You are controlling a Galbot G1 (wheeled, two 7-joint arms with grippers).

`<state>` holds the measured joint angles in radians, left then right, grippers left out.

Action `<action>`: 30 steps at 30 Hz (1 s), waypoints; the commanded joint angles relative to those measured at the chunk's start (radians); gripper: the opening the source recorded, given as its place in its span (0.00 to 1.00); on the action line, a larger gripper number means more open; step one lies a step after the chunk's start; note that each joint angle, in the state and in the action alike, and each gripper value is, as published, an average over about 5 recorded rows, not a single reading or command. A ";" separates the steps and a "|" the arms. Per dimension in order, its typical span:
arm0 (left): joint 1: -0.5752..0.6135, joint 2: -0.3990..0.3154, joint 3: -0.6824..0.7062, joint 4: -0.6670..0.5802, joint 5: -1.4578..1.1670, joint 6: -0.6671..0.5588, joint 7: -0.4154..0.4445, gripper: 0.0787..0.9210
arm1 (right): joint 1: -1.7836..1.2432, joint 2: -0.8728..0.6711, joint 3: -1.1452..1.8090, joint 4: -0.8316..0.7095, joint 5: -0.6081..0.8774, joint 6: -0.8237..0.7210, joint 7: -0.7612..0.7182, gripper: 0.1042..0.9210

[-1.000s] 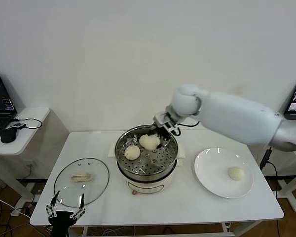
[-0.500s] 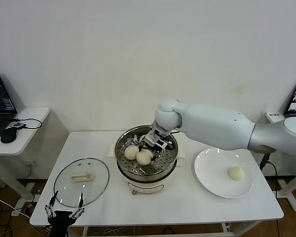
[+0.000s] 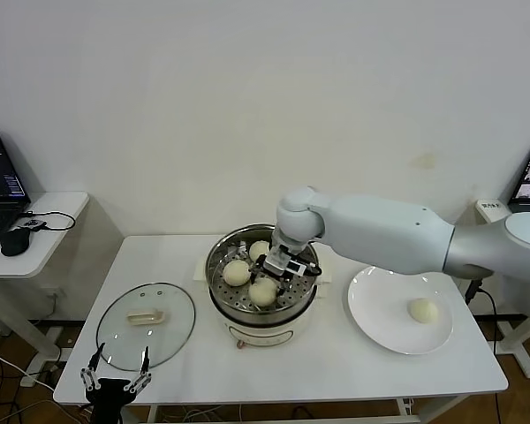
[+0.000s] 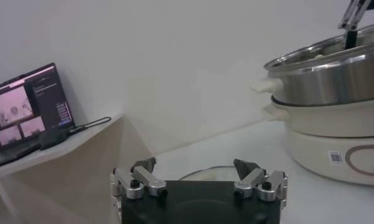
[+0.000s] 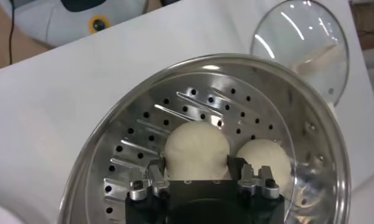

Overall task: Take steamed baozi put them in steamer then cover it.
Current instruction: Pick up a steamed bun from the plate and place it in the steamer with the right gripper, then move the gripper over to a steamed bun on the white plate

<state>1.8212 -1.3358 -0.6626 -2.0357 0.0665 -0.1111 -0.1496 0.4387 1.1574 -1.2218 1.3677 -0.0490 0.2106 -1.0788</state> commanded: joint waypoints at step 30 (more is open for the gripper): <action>-0.048 0.061 -0.020 -0.017 -0.028 0.023 0.017 0.88 | -0.289 -0.750 0.476 0.215 0.074 -0.486 -0.065 0.88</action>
<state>1.7766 -1.2809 -0.6825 -2.0541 0.0405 -0.0901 -0.1335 0.3851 0.6463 -0.9610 1.5363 0.0644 -0.2081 -1.1207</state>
